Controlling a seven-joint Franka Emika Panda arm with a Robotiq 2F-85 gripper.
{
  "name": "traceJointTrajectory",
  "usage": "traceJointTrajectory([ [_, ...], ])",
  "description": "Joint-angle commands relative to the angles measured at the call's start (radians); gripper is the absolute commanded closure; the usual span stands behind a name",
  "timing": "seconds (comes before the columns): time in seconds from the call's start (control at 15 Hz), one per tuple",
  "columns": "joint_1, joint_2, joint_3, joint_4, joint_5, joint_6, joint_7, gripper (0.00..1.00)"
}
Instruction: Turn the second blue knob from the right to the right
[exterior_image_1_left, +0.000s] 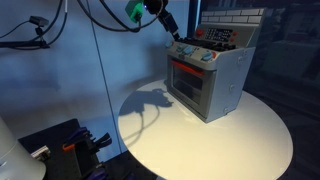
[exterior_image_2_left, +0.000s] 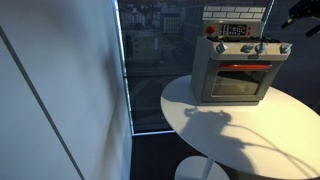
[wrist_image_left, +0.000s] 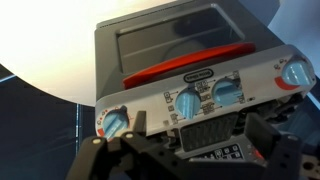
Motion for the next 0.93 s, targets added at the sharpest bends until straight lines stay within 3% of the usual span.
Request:
traceJointTrajectory([
  [0.0, -0.010, 0.083, -0.013, 0.075, -0.018, 0.028, 0.046, 0.00],
  [0.87, -0.009, 0.288, -0.015, 0.239, -0.027, 0.053, 0.079, 0.00],
])
